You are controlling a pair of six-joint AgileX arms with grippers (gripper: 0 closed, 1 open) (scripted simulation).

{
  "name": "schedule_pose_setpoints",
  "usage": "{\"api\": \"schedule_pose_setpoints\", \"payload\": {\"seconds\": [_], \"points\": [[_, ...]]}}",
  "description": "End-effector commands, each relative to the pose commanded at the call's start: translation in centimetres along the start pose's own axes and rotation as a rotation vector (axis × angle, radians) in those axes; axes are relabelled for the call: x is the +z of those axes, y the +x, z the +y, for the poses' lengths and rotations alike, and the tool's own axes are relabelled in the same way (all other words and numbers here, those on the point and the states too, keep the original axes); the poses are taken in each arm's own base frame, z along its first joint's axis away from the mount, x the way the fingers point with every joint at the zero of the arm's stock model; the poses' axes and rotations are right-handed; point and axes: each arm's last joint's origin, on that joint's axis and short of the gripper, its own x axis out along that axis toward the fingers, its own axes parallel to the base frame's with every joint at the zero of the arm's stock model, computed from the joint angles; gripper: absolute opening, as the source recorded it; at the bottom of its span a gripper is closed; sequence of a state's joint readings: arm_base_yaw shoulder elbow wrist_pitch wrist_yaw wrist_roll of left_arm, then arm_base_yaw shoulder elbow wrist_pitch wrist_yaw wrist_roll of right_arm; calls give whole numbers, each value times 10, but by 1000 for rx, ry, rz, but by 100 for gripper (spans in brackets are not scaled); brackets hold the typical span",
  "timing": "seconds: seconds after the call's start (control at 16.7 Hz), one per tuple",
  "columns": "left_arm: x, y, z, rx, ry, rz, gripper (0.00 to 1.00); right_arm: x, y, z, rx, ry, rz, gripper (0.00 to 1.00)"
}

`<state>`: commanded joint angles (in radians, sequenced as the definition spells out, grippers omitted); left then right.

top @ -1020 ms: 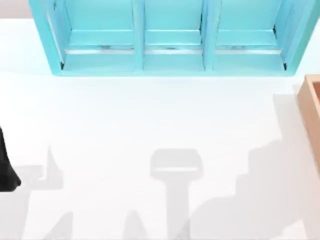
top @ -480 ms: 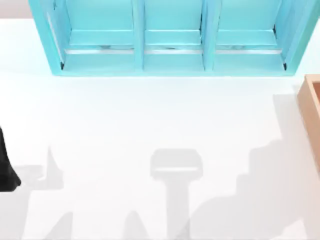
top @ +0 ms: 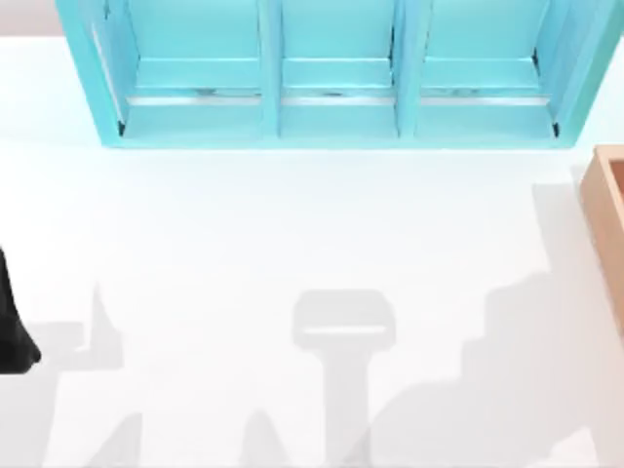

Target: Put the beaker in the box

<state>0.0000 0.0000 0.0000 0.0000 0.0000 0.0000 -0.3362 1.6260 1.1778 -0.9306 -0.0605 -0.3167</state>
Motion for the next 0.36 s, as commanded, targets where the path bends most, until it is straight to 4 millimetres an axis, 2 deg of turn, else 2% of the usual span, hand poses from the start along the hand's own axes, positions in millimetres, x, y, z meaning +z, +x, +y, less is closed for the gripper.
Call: {"api": "schedule_pose_setpoints", "payload": {"seconds": [0.36], "points": [[0,0,0,0,0,0,100,0,0,0,0,0,0,100]]}}
